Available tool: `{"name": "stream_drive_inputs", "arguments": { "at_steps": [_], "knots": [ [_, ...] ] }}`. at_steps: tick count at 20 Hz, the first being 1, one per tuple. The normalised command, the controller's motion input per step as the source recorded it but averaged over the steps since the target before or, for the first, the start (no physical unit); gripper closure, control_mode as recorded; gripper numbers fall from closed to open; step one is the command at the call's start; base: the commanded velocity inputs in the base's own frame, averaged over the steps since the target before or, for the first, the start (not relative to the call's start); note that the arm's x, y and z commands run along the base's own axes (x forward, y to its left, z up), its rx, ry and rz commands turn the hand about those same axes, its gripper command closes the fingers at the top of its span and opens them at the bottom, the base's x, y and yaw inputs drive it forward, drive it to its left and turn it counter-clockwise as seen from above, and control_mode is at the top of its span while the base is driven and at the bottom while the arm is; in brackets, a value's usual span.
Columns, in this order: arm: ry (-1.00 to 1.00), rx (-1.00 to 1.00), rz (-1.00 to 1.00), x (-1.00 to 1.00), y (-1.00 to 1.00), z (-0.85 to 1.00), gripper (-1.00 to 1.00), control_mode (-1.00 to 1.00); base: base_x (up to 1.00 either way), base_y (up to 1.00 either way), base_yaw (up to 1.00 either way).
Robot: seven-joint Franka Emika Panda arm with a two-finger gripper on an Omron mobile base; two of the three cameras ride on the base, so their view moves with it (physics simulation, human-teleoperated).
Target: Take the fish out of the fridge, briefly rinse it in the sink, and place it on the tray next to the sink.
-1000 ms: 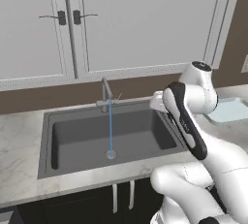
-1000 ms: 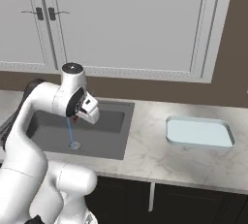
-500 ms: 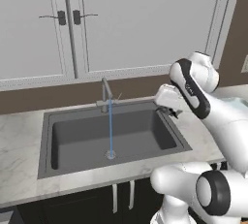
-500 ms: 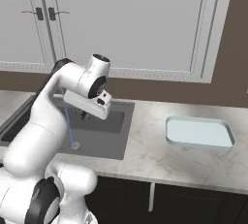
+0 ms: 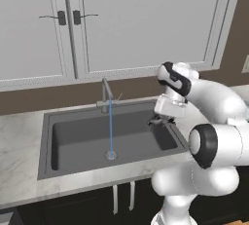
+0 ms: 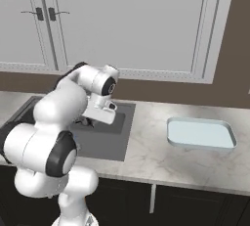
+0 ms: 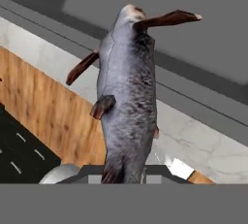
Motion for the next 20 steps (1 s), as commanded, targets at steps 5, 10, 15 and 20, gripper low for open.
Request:
{"name": "stream_drive_inputs", "arguments": {
  "at_steps": [5, 10, 15, 20],
  "knots": [
    [0.1, 0.06, 0.62, 0.19, 0.48, -0.34, 1.0, -1.0, 0.0, 0.0, 0.0],
    [-0.01, 0.03, 0.44, 0.0, 0.7, -0.3, 1.0, -1.0, 0.0, 0.0, 0.0],
    [-0.12, 0.19, 0.05, 0.0, 0.07, 0.01, 1.0, -1.0, 0.0, 0.0, 0.0],
    [-0.17, 0.15, 0.0, 0.06, 0.0, 0.04, 1.0, -1.0, 0.0, 0.0, 0.0]
  ]
}}
